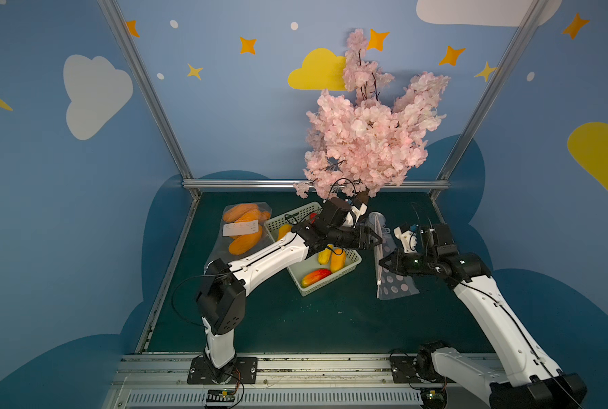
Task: Place the mango in a zip-top bag and seal the zipper
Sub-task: Open the zipper of the food storage bag at the center of the board.
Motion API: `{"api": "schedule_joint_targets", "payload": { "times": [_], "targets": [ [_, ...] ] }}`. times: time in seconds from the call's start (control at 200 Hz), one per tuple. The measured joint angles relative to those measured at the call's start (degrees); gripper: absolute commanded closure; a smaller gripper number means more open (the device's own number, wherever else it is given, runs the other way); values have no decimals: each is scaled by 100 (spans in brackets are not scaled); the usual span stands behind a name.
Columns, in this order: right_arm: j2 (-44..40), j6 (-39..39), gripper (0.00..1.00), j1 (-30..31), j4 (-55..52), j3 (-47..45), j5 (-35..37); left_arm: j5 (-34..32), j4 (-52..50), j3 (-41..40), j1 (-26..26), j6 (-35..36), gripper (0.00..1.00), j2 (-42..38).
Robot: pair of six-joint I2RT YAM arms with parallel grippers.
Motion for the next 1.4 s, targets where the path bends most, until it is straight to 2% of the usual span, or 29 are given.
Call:
{"api": "schedule_joint_targets", "payload": {
  "times": [0.125,0.265,0.691,0.766,0.851,0.951,1.041,1.126,1.271,1.397],
  "targets": [
    [0,20,100,-2,4,0,-103,-76,-374,308,-24,258,47,144],
    [-2,26,100,-7,13,2,-203,-212,-656,487,-37,442,48,299],
    [-37,105,100,-22,24,2,-398,-544,-929,820,-50,581,72,627],
    [-37,107,100,-22,22,20,-415,-538,-929,868,-50,597,81,627],
    [-37,107,100,-22,22,59,-452,-535,-931,885,-52,597,97,627],
    [-37,116,100,-24,15,92,-472,-553,-940,896,-59,634,97,627],
    [-15,199,75,-31,-59,197,-426,-562,-962,896,-72,632,97,627],
    [76,350,67,-33,-70,409,-337,-560,-994,887,-98,616,97,627],
    [291,586,65,-33,116,643,-210,-560,-1001,717,-177,562,97,544],
    [485,682,73,-31,70,717,70,-564,-1032,555,-221,501,97,393]
  ]
}}
